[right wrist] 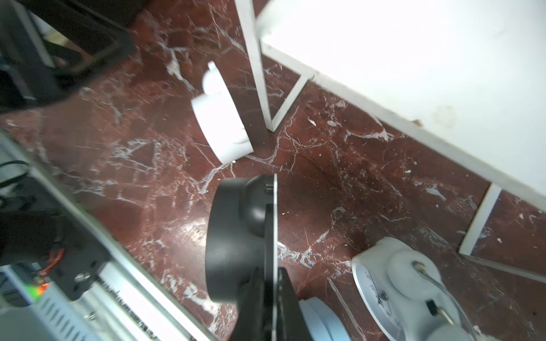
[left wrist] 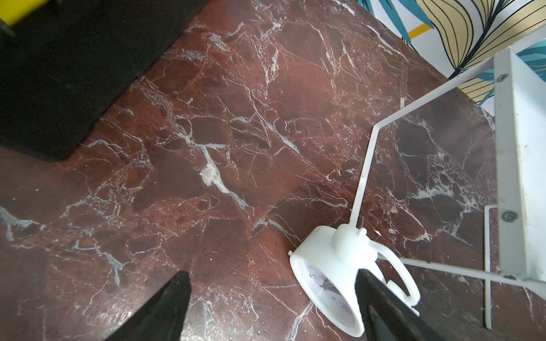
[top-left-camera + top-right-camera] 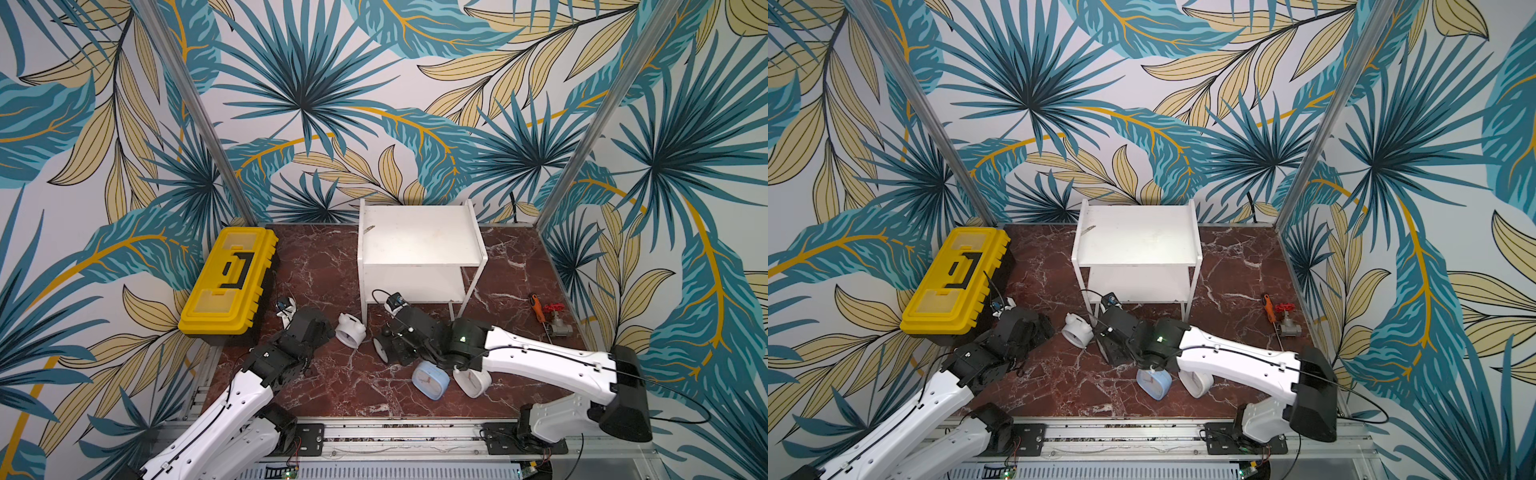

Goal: Place the alarm clocks on the shelf by style
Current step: Pick up the alarm from the center of the board.

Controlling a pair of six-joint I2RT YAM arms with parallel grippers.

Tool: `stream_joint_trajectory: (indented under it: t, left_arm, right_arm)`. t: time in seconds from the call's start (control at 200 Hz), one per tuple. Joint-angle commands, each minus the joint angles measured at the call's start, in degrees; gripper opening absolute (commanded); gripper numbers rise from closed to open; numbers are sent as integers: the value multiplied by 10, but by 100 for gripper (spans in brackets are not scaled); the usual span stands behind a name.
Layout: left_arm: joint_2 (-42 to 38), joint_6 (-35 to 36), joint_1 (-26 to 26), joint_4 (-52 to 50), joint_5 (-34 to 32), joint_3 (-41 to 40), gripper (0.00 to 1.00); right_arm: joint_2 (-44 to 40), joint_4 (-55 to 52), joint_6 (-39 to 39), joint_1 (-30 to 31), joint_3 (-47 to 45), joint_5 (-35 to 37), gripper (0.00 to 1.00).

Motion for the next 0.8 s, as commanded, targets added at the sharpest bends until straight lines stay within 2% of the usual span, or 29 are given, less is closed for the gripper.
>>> stream_joint_trajectory:
  t: [0.0, 0.09, 0.16, 0.2, 0.235, 0.28, 0.446, 0.571, 0.681, 0.796]
  left_arm:
    - [-16, 39, 4, -3, -14, 43, 91]
    - [-26, 96, 13, 39, 21, 59, 92]
    - [-34, 135, 23, 86, 83, 67, 91]
    - [-39, 156, 31, 127, 153, 68, 88]
    - [-42, 172, 38, 167, 232, 66, 81]
    - [-44, 178, 39, 208, 312, 64, 81]
    - [-31, 150, 39, 301, 521, 48, 86]
    - [-20, 68, 39, 423, 670, 0, 93]
    - [-27, 12, 39, 502, 726, -30, 95]
    - [-32, -24, 39, 555, 763, -52, 89]
  right_arm:
    - [-72, -38, -25, -2, -28, -47, 0]
    - [-127, -31, -22, -22, -45, -100, 0]
    - [-166, -6, -12, -54, -63, -173, 0]
    - [-186, 19, -3, -82, -77, -238, 0]
    - [-201, 47, 10, -110, -94, -291, 0]
    - [-219, 78, 26, -144, -110, -342, 0]
    - [-249, 158, 62, -219, -130, -484, 0]
    - [-243, 207, 91, -251, -134, -553, 0]
    - [-229, 235, 109, -266, -131, -586, 0]
    - [-213, 266, 121, -273, -121, -608, 0]
